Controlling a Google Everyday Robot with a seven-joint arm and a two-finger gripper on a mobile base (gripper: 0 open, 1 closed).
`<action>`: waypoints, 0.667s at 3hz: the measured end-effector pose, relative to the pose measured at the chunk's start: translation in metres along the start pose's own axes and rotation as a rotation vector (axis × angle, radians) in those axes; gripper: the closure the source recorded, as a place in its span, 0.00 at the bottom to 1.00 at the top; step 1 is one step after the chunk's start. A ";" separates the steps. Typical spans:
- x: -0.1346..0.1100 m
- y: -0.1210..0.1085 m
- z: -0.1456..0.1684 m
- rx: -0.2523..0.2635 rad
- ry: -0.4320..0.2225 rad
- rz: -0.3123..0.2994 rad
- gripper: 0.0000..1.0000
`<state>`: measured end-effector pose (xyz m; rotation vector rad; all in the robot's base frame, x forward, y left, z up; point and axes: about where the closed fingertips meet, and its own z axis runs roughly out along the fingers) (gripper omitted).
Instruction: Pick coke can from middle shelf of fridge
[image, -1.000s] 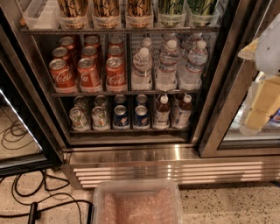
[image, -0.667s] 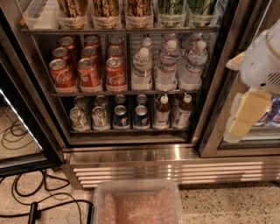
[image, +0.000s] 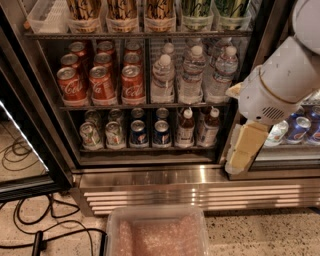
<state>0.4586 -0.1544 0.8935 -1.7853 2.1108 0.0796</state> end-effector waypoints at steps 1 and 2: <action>-0.007 0.011 0.014 -0.001 -0.033 -0.022 0.00; -0.023 0.049 0.044 -0.002 -0.134 -0.034 0.00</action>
Offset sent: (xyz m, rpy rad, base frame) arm -0.0006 0.0964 -0.0925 0.4005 -0.3446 -0.0401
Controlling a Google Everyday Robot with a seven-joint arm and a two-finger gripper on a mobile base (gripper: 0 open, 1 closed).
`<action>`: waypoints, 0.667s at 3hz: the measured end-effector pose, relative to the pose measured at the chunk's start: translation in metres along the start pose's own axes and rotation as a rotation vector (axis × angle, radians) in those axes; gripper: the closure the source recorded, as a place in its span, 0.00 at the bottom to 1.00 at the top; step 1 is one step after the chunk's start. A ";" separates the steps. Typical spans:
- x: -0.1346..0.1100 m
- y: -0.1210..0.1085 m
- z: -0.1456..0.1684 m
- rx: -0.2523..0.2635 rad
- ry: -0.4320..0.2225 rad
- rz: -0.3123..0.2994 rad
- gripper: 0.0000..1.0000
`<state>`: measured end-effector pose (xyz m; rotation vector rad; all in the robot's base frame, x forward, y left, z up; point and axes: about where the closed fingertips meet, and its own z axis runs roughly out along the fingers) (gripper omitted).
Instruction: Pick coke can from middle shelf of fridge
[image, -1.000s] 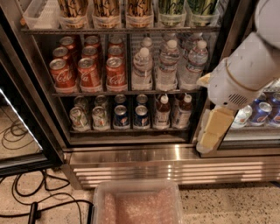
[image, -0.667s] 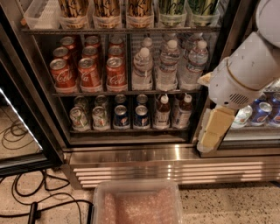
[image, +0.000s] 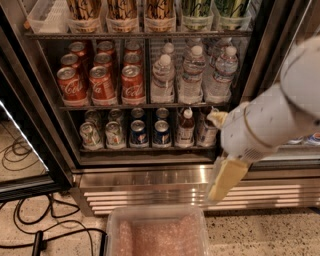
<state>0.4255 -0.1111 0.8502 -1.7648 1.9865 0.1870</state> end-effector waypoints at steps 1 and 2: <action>-0.021 0.022 0.050 -0.011 -0.172 0.001 0.00; -0.050 0.002 0.083 0.055 -0.340 0.001 0.00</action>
Offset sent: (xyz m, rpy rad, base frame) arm 0.0974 0.1111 -0.0492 0.5454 -0.3442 -0.0324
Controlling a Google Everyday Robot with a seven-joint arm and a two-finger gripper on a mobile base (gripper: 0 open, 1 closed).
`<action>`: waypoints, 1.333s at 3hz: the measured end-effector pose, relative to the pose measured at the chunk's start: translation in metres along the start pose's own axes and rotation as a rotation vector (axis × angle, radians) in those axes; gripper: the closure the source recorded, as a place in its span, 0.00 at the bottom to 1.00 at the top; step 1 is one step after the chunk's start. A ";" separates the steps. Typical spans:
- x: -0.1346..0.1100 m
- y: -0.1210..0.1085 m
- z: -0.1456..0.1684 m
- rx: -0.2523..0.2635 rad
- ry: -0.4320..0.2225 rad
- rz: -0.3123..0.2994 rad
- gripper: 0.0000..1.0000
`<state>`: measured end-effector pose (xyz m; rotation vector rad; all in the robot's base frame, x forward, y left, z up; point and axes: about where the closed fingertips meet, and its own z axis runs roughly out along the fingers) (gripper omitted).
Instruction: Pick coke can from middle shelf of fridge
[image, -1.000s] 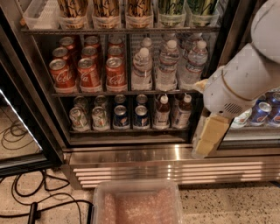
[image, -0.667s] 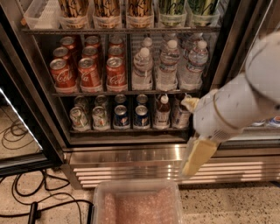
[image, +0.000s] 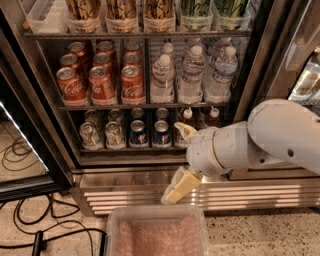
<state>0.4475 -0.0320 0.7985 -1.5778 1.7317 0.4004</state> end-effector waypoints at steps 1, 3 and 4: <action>-0.006 -0.020 0.005 0.075 -0.026 -0.014 0.00; -0.007 -0.016 0.018 0.129 -0.066 0.003 0.00; -0.018 -0.021 0.042 0.185 -0.159 0.013 0.00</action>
Offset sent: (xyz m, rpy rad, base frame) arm 0.0201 0.0052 0.0050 0.0259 -0.0665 -0.0329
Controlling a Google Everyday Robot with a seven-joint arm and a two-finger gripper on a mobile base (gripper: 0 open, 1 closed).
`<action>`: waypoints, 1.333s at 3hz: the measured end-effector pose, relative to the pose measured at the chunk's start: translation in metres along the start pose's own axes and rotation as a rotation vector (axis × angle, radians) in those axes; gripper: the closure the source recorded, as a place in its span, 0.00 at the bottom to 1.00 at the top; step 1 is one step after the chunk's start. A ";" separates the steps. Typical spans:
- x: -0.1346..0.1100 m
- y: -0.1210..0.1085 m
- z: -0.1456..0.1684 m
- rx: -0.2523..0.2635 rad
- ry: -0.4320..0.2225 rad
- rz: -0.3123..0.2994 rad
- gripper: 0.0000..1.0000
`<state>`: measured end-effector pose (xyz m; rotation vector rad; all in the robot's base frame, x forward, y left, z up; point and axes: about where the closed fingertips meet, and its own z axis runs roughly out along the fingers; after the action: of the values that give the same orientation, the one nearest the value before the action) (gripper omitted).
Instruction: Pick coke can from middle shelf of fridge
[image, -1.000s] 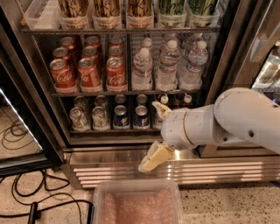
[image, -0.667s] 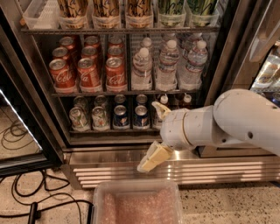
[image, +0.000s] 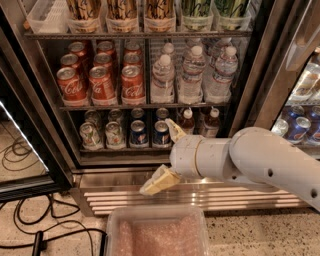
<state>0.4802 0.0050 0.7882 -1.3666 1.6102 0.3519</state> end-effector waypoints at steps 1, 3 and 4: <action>-0.016 -0.007 0.031 0.021 -0.123 0.029 0.00; -0.044 -0.014 0.076 -0.011 -0.294 0.115 0.00; -0.046 -0.009 0.073 0.001 -0.297 0.118 0.00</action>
Offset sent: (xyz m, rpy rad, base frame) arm 0.0562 0.0747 0.0024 0.3800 -0.0222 0.0350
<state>0.5180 0.0825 0.7915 -1.1604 1.4445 0.5955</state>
